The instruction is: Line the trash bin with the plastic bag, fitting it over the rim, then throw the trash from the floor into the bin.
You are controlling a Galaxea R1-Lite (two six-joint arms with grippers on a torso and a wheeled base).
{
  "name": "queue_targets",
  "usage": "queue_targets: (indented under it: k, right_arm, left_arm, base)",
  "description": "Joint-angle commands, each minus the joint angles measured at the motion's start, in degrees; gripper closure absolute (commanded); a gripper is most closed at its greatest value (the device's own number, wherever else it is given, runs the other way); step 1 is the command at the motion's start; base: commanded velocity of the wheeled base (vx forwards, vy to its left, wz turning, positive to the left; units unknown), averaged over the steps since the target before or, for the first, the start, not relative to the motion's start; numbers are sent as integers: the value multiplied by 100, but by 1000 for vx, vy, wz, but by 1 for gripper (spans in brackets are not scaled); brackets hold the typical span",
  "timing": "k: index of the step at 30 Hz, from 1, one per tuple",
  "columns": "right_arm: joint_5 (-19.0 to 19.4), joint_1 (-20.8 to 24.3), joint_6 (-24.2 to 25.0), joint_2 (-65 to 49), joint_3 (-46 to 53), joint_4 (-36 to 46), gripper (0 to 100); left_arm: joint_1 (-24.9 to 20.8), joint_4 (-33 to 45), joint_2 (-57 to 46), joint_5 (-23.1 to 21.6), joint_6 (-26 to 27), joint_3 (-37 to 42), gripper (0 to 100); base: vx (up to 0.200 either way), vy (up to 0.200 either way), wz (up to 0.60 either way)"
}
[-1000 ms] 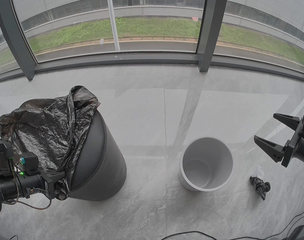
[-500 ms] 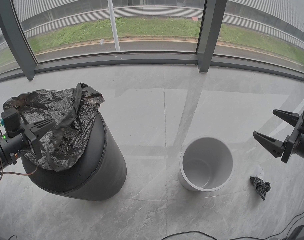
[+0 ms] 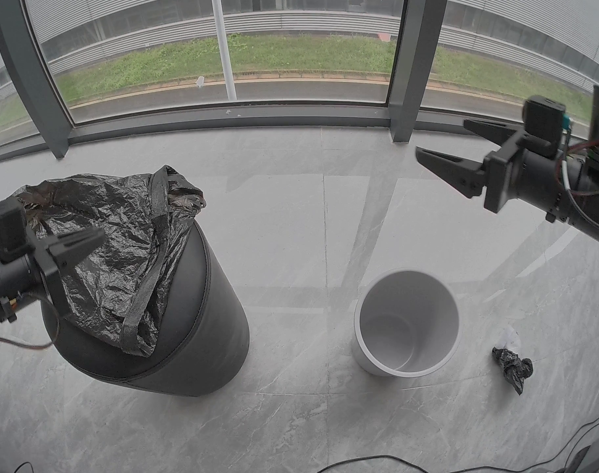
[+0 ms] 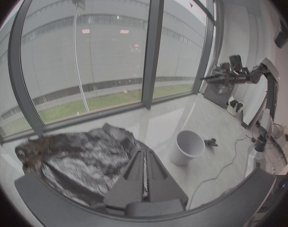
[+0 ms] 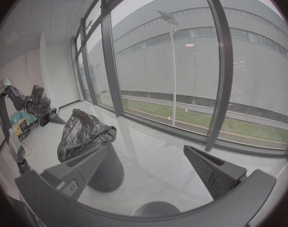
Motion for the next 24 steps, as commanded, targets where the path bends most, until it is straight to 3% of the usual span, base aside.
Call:
queue_targets:
  k: [1,5,6,24]
  right_arm:
    - [-49,619,-1,881,-144,-506,0]
    - [-57,583,17,758,252,-884,0]
    - [-57,575,17,687,322,-902,0]
    - [-181,399,26,63,928,-919,0]
  left_arm:
    - [-87,493,-357,30,-3,750,100]
    - [-87,739,-295,38,-135,952,100]
    - [-95,827,-260,38,-144,987,0]
    - [-201,36,1216,21,-205,899,0]
  base:
    - [0,0,0]
    - [0,0,0]
    - [0,0,0]
    - [0,0,0]
